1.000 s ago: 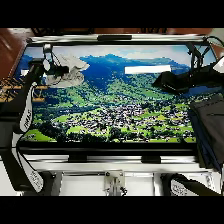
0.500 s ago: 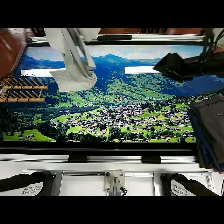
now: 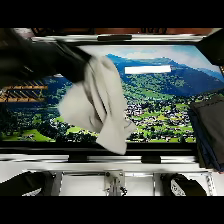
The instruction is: Fold the shirts.
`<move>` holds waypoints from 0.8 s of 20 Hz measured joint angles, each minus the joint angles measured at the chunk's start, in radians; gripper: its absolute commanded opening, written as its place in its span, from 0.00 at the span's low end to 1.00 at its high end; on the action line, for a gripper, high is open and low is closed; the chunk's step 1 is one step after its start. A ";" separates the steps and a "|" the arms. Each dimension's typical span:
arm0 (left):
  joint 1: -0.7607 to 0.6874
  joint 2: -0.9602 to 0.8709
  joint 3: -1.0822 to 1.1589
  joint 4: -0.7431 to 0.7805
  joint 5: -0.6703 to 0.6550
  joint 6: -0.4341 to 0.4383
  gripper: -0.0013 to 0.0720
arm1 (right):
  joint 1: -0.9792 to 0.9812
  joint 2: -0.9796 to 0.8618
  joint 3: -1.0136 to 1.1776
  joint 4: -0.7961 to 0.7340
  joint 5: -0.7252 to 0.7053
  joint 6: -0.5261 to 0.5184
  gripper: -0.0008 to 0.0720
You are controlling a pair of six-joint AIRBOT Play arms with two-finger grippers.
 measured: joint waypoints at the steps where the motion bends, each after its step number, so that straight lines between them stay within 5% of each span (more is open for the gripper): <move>1: -0.055 -0.010 -0.072 0.000 0.027 -0.026 0.09 | 0.000 0.020 0.003 -0.016 0.026 0.018 0.88; 2: -0.101 -0.024 -0.134 0.000 0.060 -0.053 0.29 | 0.000 0.034 0.006 -0.032 0.056 0.033 0.88; 4: -0.182 -0.066 -0.235 -0.003 0.120 -0.105 0.87 | 0.000 0.048 0.009 -0.063 0.138 0.054 0.88; 8: -0.218 -0.118 -0.278 0.001 0.143 -0.169 0.87 | 0.000 0.030 0.005 -0.167 0.277 0.062 0.88; 16: 0.167 -0.052 -0.270 0.141 -0.400 -0.098 0.86 | 0.000 -0.029 -0.209 -0.375 0.345 -0.002 0.88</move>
